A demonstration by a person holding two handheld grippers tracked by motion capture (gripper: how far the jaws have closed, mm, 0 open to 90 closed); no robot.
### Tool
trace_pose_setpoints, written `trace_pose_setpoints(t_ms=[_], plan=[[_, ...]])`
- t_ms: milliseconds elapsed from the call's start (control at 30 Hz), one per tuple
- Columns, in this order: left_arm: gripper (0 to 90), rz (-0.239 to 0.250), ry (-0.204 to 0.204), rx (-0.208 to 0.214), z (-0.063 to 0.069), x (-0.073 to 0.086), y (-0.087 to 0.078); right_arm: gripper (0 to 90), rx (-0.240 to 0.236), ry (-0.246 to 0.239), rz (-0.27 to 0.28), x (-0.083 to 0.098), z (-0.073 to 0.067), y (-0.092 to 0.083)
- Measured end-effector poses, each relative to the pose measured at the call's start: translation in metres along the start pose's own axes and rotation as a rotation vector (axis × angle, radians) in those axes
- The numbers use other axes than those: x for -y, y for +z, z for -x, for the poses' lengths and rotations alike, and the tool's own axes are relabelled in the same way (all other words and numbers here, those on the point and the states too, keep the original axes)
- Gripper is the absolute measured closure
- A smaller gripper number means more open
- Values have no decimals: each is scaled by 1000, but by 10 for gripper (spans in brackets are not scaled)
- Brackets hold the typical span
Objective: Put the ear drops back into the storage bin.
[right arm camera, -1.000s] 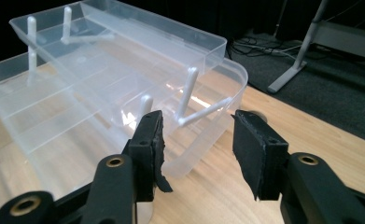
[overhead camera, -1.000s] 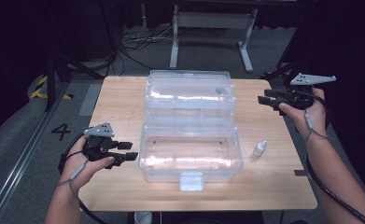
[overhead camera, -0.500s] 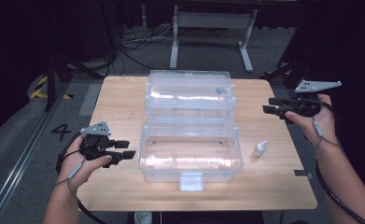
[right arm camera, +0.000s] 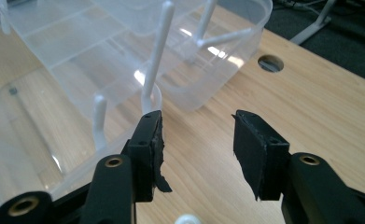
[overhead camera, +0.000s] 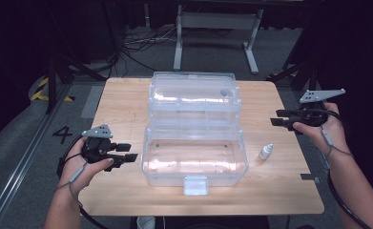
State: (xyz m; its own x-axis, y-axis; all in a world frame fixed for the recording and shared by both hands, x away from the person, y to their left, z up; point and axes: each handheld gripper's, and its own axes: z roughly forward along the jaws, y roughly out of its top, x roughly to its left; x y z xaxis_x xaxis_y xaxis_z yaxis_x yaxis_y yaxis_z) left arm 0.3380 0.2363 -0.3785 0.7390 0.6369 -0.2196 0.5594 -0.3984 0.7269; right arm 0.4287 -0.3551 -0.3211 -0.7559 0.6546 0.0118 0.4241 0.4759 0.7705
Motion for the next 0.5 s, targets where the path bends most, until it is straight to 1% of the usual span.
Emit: trace_pose_setpoints(t_ms=[33, 67, 100, 133, 167, 200, 267, 333, 500], plan=[[442, 0, 0, 0, 0, 0, 0, 534, 0, 0, 0, 0, 0, 0], [442, 2, -13, -14, -1, 1, 0, 536, -6, -2, -29, 2, 2, 1], [442, 4, -19, -16, -1, 2, -1, 542, -17, -9, -50, 4, 3, 2], [442, 2, -17, -18, -2, 3, -1, 542, -26, -9, -65, 4, 3, 3], [443, 5, -26, -21, -3, 4, -1, 543, -31, -14, -83, 5, 3, 4], [443, 3, -25, -24, -4, 5, -1, 544, -30, -21, -103, 5, 3, 6], [443, 6, -38, -30, -5, 8, -1, 546, -33, -31, -133, 6, 2, 7], [441, 10, -34, -32, -6, 8, -1, 546, -35, -34, -144, 7, 2, 8], [427, 21, -44, -52, -9, 11, -2, 547, -38, -52, -220, 9, 1, 15]])
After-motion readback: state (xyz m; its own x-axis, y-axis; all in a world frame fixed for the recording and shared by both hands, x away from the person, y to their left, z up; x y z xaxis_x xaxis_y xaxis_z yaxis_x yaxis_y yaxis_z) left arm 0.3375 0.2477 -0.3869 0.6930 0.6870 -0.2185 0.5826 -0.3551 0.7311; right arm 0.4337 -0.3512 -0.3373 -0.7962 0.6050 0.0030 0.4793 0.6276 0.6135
